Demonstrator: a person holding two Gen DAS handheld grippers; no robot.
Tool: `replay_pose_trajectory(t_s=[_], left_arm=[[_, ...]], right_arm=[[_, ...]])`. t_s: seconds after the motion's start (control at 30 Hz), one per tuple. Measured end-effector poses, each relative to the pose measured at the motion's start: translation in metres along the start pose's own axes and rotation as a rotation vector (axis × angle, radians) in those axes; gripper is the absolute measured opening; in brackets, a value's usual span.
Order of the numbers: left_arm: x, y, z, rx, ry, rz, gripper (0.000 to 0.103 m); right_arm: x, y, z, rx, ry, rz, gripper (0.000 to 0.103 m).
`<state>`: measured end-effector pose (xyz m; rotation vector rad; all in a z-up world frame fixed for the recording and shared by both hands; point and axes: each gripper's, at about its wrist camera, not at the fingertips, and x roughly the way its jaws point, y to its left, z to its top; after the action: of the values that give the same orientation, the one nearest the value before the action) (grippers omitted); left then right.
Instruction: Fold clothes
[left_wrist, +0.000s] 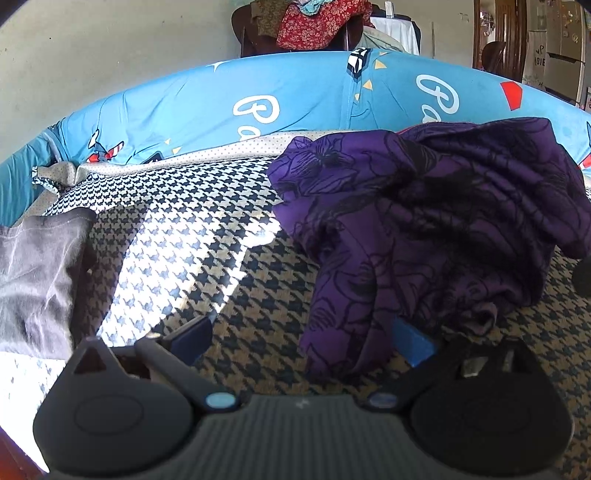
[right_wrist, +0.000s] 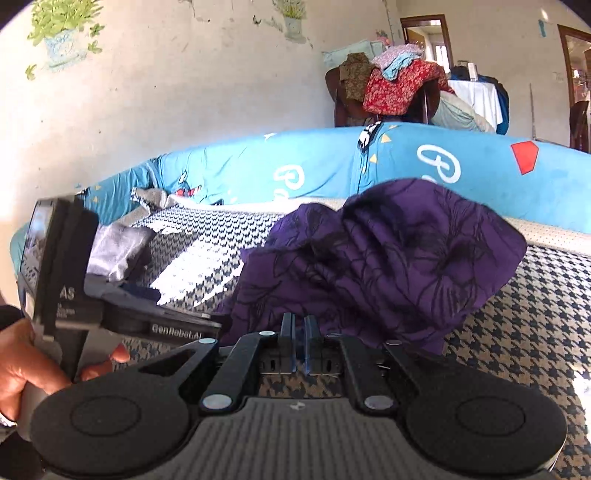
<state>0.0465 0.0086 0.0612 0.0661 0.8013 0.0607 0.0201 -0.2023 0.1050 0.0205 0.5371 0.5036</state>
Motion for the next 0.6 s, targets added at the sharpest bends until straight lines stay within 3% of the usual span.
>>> replay_pose_trajectory(t_s=[0.33, 0.43, 0.6], left_arm=[[0.009, 0.002, -0.002, -0.021, 0.028, -0.004, 0.103], [0.01, 0.003, -0.002, -0.036, 0.033, -0.016, 0.103], [0.012, 0.003, -0.003, -0.05, 0.04, -0.024, 0.103]], right_arm=[[0.005, -0.034, 0.026, 0.144, -0.119, -0.13, 0.076], [0.009, -0.043, 0.027, 0.176, -0.132, -0.202, 0.084], [0.018, -0.061, 0.025, 0.253, -0.119, -0.292, 0.085]])
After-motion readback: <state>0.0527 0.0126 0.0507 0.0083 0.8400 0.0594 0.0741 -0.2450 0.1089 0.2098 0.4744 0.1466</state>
